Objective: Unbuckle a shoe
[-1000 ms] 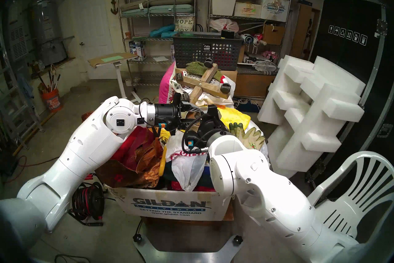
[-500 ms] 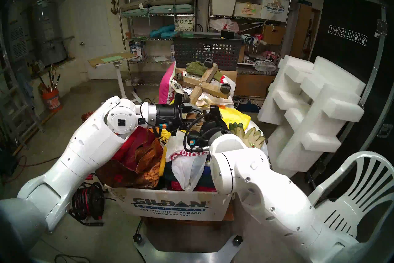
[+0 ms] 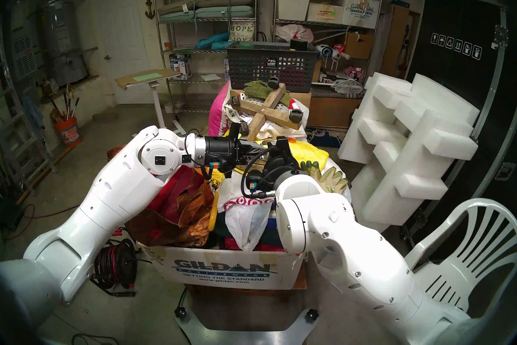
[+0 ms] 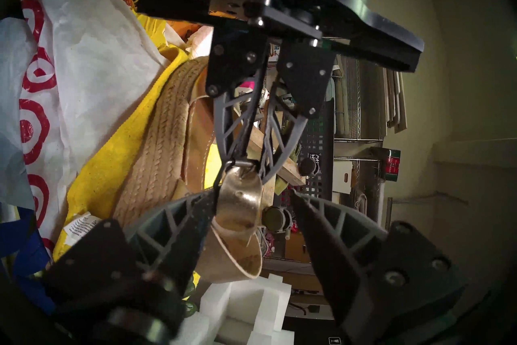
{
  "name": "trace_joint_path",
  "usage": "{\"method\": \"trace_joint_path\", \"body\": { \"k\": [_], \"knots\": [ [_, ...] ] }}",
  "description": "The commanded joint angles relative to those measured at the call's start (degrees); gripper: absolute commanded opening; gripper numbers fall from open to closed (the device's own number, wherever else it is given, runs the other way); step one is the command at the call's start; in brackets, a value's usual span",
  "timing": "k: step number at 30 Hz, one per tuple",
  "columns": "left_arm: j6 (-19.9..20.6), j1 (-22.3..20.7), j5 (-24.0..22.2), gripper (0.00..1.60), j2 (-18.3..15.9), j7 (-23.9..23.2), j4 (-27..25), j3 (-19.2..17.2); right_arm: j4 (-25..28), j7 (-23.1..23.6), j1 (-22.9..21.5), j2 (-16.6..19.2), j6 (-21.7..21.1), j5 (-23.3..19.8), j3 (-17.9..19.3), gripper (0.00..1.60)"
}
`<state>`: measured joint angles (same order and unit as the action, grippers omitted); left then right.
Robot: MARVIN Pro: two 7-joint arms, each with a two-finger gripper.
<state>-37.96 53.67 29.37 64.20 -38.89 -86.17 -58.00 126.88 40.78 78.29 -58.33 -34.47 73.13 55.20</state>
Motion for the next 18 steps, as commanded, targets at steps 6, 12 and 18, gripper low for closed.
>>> {"method": "trace_joint_path", "body": {
  "k": [6, 12, 18],
  "knots": [
    [-1.2, -1.7, -0.3, 0.0, -0.5, 0.4, 1.1, -1.2, 1.6, 0.9, -0.3, 0.9, 0.4, -0.9, 1.0, 1.08],
    [-1.7, -2.4, -0.4, 0.0, -0.5, 0.2, 1.6, -1.3, 1.7, 0.8, -0.4, 1.0, 0.4, -1.1, 0.8, 0.97],
    [-1.9, -2.3, -0.5, 0.0, -0.6, 0.2, 1.4, -1.3, 2.2, 0.6, -0.6, 0.9, 1.2, -1.7, 0.2, 0.9]
  ]
}}
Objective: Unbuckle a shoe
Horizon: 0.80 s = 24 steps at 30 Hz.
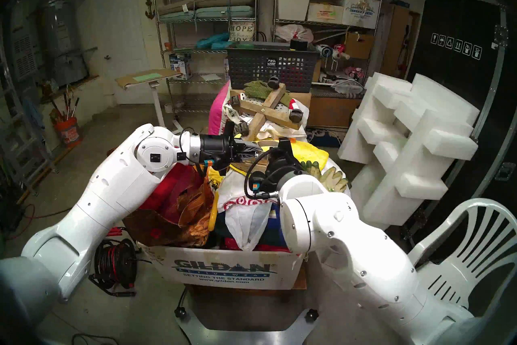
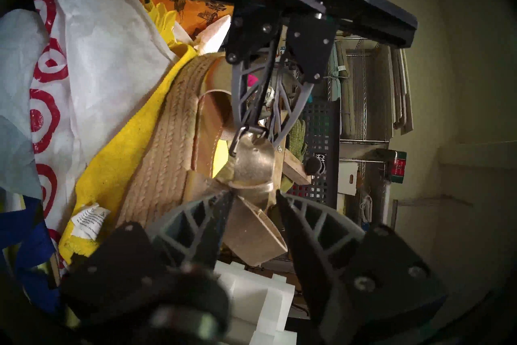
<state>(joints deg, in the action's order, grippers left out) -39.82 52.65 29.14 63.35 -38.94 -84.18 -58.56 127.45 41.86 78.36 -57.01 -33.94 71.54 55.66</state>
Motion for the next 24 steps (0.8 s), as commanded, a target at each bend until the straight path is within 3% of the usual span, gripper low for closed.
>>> {"method": "trace_joint_path", "body": {
  "k": [1, 5, 7, 10, 13, 24],
  "knots": [
    [0.0, -1.3, -0.3, 0.0, 0.2, 0.3, -0.7, -0.8, 1.7, -0.5, -0.7, -0.5, 0.7, -0.1, -0.4, 0.9],
    [-0.1, -1.2, -0.4, 0.0, 0.1, 0.2, -0.9, -0.8, 1.8, -0.4, -0.9, -0.5, 1.2, -0.3, -0.6, 1.01],
    [0.0, -1.1, -0.4, 0.0, 0.1, 0.2, -1.1, -0.8, 1.9, -0.2, -1.0, -0.4, 1.4, -0.3, -0.6, 1.22],
    [0.0, -0.9, -0.4, 0.0, 0.0, 0.2, -1.3, -0.8, 2.1, 0.1, -0.9, -0.3, 1.6, -0.4, -0.7, 1.29],
    [0.1, -0.9, -0.5, 0.0, 0.0, 0.2, -1.5, -0.8, 2.2, 0.1, -0.9, -0.3, 1.6, -0.3, -0.8, 1.27],
    [0.2, -0.4, -0.6, 0.0, -0.4, 0.2, -2.4, -0.9, 1.3, 0.3, -1.2, -1.4, 0.7, 1.2, -1.5, 0.9]
  ]
}}
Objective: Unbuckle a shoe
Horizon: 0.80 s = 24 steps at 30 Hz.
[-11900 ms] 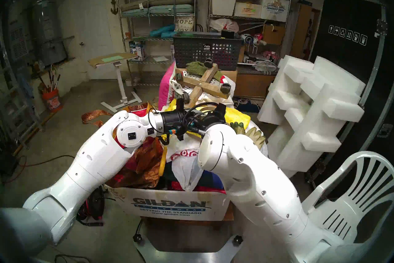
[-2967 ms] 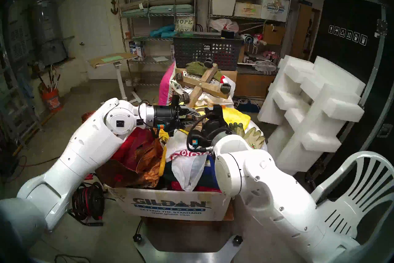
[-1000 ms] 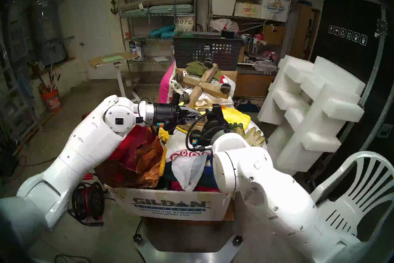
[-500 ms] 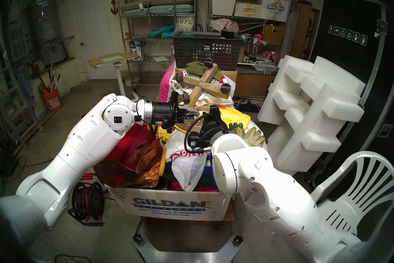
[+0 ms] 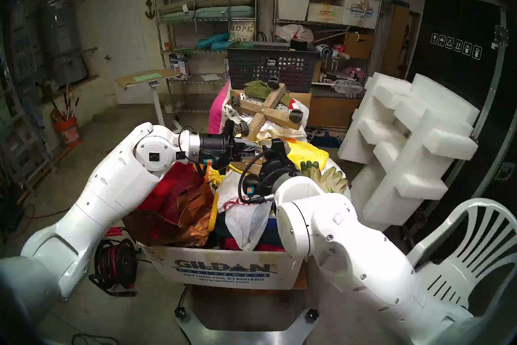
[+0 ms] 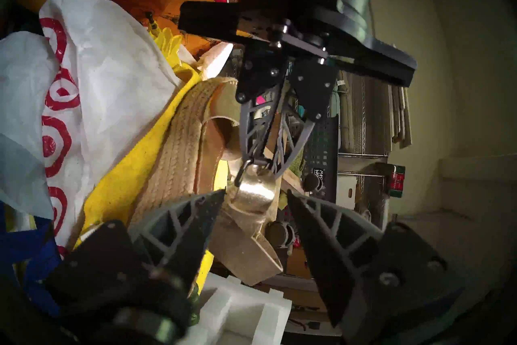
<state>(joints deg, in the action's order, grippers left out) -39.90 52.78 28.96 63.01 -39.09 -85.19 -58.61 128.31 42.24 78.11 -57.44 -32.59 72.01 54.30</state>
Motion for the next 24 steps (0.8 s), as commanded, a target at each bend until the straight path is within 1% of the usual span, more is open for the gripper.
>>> {"method": "trace_joint_path", "body": {
  "k": [1, 4, 5, 6, 8, 10, 11, 12, 16, 24],
  "knots": [
    [0.3, -0.4, -0.4, 0.0, -0.1, 0.3, -1.6, -0.8, 0.3, 0.0, -1.2, -1.2, -0.7, 0.9, -0.3, 0.89],
    [0.4, -0.4, -0.4, 0.0, -0.2, 0.3, -1.8, -0.8, 0.2, 0.1, -1.3, -1.3, -0.8, 1.0, -0.4, 0.88],
    [0.4, -0.3, -0.4, 0.0, -0.2, 0.3, -1.9, -0.8, 0.1, 0.0, -1.3, -1.5, -1.0, 1.2, -0.4, 0.9],
    [0.5, -0.2, -0.4, 0.0, -0.3, 0.3, -2.0, -0.8, 0.1, 0.1, -1.4, -1.6, -1.1, 1.3, -0.5, 0.95],
    [0.6, 0.0, -0.5, 0.0, -0.4, 0.3, -2.3, -0.8, -0.3, 0.8, -1.7, -1.7, -1.5, 1.9, -0.7, 0.98],
    [0.6, 0.2, -0.5, 0.0, -0.5, 0.4, -2.4, -0.8, -0.4, 0.6, -1.5, -1.8, -1.8, 2.1, -0.7, 0.8],
    [0.6, 0.2, -0.5, 0.0, -0.5, 0.4, -2.4, -0.8, -0.4, 0.6, -1.5, -1.8, -1.8, 2.1, -0.7, 0.8],
    [0.6, 0.2, -0.5, 0.0, -0.6, 0.5, -2.5, -0.8, -0.4, 0.6, -1.5, -1.8, -1.9, 2.1, -0.7, 0.74],
    [0.7, 0.5, -0.4, 0.0, -0.7, 0.6, -2.7, -0.9, -0.2, 0.9, -1.3, -1.7, -2.6, 2.6, -0.5, 0.73],
    [0.8, 1.0, -0.4, 0.0, -1.2, 0.8, -3.0, -1.0, 0.0, 1.3, -0.4, -0.7, -3.5, 2.8, 0.4, 0.77]
  ]
}}
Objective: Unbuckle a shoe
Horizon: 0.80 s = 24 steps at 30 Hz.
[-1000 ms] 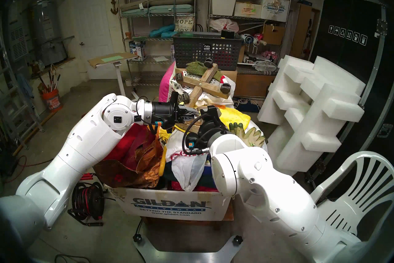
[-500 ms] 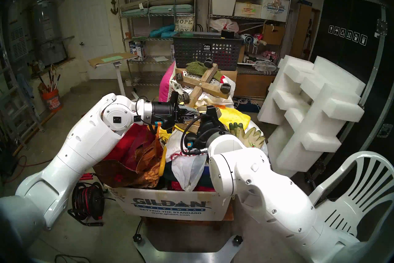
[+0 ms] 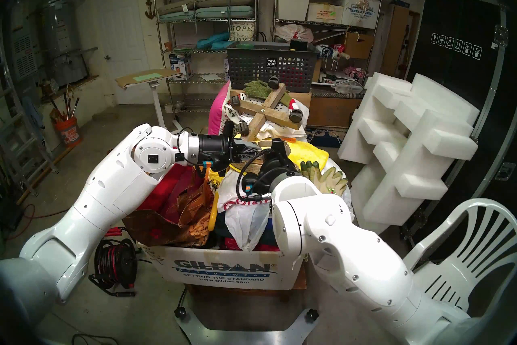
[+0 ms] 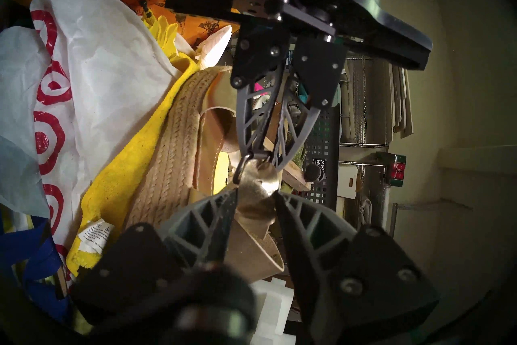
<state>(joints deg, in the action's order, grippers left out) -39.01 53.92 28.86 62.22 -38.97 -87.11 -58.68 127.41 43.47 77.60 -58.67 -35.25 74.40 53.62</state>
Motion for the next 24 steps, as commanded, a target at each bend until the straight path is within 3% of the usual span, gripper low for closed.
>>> {"method": "trace_joint_path", "body": {
  "k": [1, 14, 16, 17, 20, 24],
  "knots": [
    [-0.1, -0.1, -0.3, 0.0, -0.4, 0.7, -1.1, -1.0, 0.8, 0.0, 0.2, 0.7, -0.8, 0.3, 1.3, 0.77],
    [0.0, 0.0, -0.1, 0.0, -1.0, 0.9, -1.4, -1.1, 0.4, -0.3, 1.3, 1.6, -1.3, -0.1, 2.4, 0.78],
    [0.0, 0.0, -0.1, 0.0, -1.0, 1.0, -1.4, -1.1, 0.7, -0.4, 1.5, 1.8, -1.1, -0.4, 2.4, 0.86],
    [0.0, 0.0, -0.1, 0.0, -1.0, 1.0, -1.4, -1.1, 1.1, -0.5, 1.7, 1.8, -1.1, -0.5, 2.4, 1.1],
    [0.1, 0.0, -0.1, 0.0, -1.0, 1.0, -1.5, -1.1, 2.8, -0.3, 2.4, 1.7, -1.1, -1.0, 2.2, 1.24],
    [0.3, 0.0, -0.1, 0.0, -1.0, 1.1, -1.5, -1.0, 4.1, -0.7, 3.0, 1.4, -1.2, -1.2, 1.6, 1.2]
  ]
}}
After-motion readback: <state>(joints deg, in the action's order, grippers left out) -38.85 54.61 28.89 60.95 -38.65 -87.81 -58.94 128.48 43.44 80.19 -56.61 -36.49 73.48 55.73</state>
